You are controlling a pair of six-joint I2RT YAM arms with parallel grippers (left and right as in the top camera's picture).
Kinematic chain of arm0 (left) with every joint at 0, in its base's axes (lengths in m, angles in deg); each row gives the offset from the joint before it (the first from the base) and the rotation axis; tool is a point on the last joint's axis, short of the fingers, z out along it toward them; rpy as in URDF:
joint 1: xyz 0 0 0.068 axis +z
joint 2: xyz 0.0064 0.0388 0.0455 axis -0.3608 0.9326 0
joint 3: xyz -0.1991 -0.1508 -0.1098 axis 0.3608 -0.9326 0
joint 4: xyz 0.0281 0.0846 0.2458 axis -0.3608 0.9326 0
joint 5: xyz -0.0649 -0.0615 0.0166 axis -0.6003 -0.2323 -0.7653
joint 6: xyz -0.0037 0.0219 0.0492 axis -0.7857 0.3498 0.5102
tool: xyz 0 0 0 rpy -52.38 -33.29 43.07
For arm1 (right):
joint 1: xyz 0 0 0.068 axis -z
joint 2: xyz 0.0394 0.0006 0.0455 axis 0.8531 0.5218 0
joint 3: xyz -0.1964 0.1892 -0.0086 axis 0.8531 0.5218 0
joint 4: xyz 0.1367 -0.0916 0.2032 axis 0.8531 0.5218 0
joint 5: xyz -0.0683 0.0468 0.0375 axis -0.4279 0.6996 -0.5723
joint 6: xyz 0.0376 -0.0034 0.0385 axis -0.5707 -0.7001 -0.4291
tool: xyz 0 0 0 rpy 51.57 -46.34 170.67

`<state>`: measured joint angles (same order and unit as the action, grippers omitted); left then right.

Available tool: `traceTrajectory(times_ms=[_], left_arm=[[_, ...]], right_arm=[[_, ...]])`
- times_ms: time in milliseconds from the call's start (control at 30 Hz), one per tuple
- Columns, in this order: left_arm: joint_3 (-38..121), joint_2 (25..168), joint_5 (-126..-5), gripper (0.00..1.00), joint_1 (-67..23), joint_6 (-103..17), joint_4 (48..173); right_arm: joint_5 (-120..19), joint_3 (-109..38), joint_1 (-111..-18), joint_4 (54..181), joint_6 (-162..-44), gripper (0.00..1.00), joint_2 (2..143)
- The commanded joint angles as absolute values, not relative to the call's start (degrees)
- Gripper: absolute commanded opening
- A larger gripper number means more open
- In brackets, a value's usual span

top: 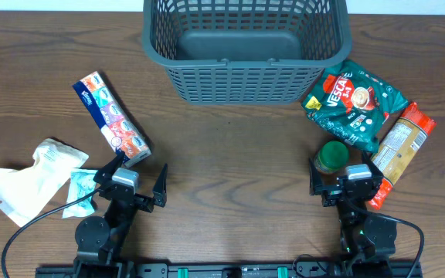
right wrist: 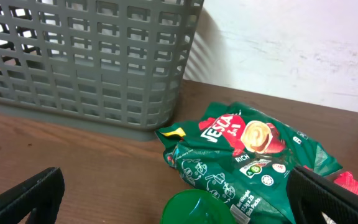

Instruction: Pack container

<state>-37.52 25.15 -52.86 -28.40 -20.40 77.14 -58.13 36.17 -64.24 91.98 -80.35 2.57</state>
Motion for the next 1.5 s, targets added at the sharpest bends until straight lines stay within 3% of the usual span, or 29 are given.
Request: traceTrajectory(times_ms=[0,1467], left_arm=[[-38.4,24.8,-54.7,0.98,-28.7,-20.5,79.3],[-38.4,24.8,-54.6,0.99,-28.7,-20.4,79.2]], right_arm=[[-57.8,36.4,-64.2,92.0,-80.1,0.99,2.2],[-57.1,36.4,-64.2,91.4,-82.6,0.99,2.2]])
